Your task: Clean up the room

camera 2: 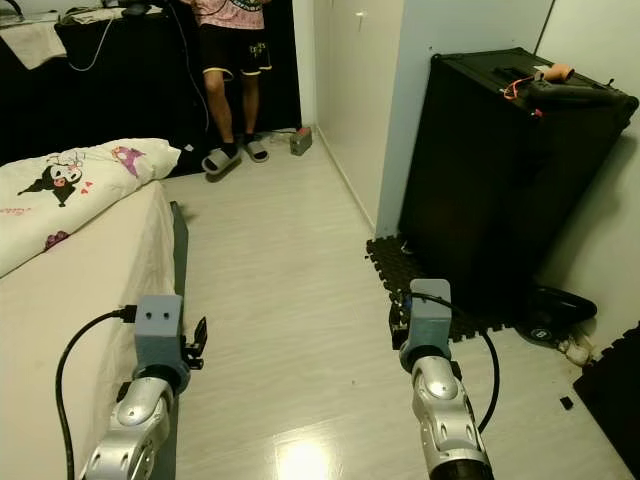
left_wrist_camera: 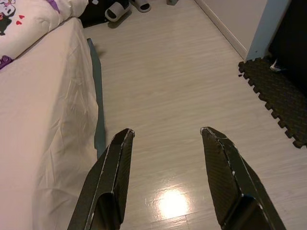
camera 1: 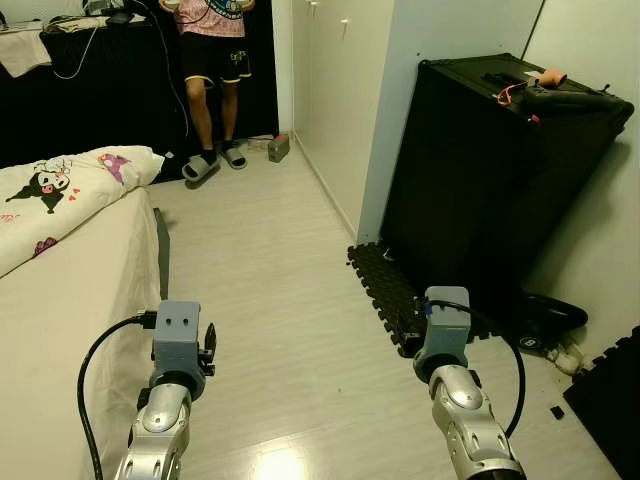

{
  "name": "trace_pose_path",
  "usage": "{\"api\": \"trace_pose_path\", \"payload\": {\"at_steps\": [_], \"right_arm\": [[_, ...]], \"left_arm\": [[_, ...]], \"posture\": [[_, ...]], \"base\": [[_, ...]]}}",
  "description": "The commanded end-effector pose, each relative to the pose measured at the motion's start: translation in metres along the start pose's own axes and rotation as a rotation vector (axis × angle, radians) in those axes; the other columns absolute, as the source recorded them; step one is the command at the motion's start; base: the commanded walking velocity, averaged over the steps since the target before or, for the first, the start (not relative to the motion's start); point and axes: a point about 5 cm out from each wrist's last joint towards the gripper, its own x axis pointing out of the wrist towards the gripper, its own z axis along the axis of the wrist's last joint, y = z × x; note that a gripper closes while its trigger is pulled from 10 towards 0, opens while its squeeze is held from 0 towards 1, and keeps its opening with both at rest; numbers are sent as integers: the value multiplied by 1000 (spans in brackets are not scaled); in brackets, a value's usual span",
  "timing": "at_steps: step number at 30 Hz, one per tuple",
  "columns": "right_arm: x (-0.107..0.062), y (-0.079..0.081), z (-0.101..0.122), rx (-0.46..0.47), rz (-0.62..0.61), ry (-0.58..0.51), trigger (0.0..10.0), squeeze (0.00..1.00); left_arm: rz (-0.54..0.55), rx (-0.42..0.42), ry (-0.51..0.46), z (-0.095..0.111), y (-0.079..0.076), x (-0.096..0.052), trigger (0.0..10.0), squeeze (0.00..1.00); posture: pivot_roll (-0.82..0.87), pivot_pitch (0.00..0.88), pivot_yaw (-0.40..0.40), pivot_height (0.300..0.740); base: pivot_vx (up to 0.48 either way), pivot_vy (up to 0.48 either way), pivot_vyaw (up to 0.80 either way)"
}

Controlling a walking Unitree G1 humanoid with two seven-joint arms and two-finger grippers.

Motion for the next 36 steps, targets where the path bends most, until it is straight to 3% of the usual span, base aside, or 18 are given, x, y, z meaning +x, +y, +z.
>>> {"api": "trace_pose_path", "payload": {"at_steps": [1, 19, 23, 31, 36], "right_arm": [[0, 0, 0, 0, -3, 10, 10000, 0], [-5, -4, -6, -8, -35, 16, 10000, 0], [-6, -7, -4, -8, -50, 9, 10000, 0], [-9, -10, -7, -13, -53, 19, 10000, 0], [-8, -10, -9, -13, -38, 30, 10000, 0]], "left_arm": [[9, 19, 13, -3, 3, 1, 10000, 0], [21, 27, 11, -3, 8, 7, 10000, 0], [1, 24, 18, -4, 3, 8, 10000, 0], [4, 16, 16, -4, -2, 9, 10000, 0], [20, 11, 19, -7, 0, 1, 10000, 0]], "posture": [[-73, 71, 21, 733], [-100, 65, 48, 733], [-126, 67, 67, 733], [-119, 72, 46, 733], [-85, 78, 15, 733]], "base": [[0, 0, 0], [0, 0, 0], [0, 0, 0], [0, 0, 0], [0, 0, 0]]}}
